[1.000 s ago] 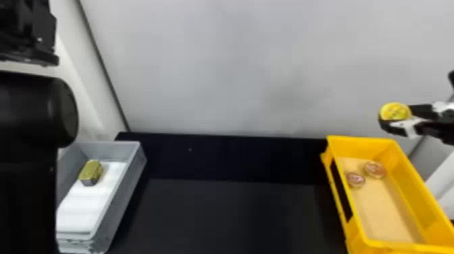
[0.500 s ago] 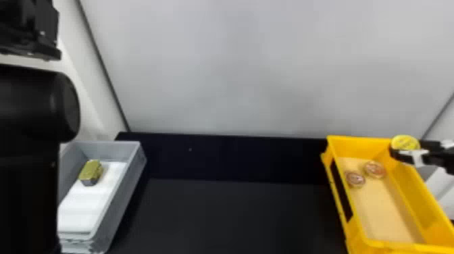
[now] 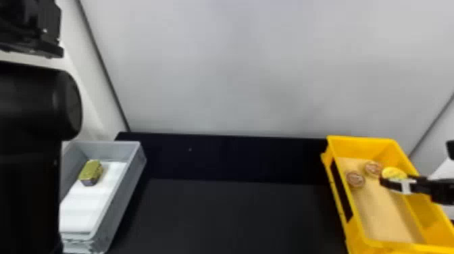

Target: Pick up the round yellow can and place it in the yellow rectangular box

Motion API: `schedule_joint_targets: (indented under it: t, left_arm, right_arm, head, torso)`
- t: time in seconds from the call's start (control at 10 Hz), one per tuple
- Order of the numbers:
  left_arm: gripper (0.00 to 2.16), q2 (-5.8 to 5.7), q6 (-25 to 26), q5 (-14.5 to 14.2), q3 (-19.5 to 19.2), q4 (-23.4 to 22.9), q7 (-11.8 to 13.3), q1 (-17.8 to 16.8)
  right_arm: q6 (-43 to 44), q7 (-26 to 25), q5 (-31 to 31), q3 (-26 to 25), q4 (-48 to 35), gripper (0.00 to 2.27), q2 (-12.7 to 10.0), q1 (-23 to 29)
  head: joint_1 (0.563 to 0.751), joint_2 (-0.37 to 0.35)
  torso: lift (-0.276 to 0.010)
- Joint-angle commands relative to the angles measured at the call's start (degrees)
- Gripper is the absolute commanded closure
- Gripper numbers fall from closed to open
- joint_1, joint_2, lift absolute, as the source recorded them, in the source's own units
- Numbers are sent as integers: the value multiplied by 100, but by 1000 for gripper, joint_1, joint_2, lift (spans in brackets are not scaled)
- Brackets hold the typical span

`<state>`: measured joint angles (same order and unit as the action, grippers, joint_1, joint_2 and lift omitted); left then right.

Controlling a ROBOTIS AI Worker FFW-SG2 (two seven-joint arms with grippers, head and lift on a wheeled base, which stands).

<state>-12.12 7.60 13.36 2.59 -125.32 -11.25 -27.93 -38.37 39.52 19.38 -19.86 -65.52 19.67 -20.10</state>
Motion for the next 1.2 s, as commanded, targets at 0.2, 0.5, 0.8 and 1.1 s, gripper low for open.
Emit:
schedule_joint_targets:
  t: [0.2,0.5,0.8,1.1]
  left_arm:
    - [265,16,-30,0,5,-1,-1,-10]
    - [266,34,-48,0,13,-1,8,-19]
    - [265,51,-65,0,22,-1,17,-28]
    - [265,51,-65,0,22,-1,26,-28]
  right_arm:
    - [-173,-153,-435,-150,892,704,28,68]
    - [-226,-259,-655,-132,1129,704,72,76]
    - [-208,-276,-707,-124,1129,704,90,76]
    - [-208,-294,-760,-80,1129,341,90,94]
  head:
    - [663,54]
    - [663,54]
    - [663,54]
    - [663,54]
  torso:
    - [-10]
    - [-10]
    - [-10]
    - [-10]
